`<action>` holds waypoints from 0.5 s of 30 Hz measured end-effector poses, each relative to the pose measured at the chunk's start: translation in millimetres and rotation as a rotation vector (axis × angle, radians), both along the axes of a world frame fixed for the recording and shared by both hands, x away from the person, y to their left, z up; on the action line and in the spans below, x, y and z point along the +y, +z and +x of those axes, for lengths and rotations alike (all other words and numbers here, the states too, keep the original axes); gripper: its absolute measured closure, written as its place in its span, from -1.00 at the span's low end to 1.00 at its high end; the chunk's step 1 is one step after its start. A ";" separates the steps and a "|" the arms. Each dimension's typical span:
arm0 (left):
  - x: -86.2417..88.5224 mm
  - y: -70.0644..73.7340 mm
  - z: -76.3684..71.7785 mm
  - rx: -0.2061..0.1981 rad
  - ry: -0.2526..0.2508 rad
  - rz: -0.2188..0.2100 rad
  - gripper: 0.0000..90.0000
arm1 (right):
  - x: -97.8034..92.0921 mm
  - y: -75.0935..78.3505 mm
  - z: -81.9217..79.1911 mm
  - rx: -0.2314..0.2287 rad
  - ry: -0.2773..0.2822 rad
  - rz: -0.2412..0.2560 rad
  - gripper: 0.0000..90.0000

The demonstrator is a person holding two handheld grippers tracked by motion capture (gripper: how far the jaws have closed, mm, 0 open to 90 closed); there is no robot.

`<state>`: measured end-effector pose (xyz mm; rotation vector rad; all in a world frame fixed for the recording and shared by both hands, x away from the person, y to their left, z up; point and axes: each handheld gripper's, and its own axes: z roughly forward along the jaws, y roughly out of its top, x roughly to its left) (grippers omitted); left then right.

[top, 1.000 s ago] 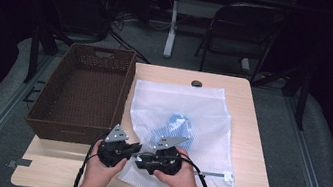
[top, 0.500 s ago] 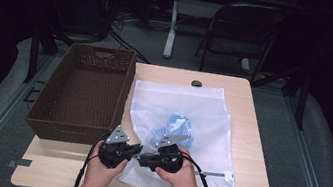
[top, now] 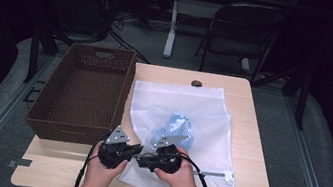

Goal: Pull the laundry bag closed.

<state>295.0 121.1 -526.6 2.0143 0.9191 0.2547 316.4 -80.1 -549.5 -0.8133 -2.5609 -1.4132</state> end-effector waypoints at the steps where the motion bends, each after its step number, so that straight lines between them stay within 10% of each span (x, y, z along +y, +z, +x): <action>1: -0.3 -0.3 -0.1 0.001 0.001 -0.003 0.98 | 0.3 0.0 -0.3 -0.007 0.001 -0.005 0.87; 15: 1.6 -1.7 -1.2 -0.002 0.008 0.001 0.98 | -3.1 1.7 -0.5 0.034 -0.018 0.013 0.91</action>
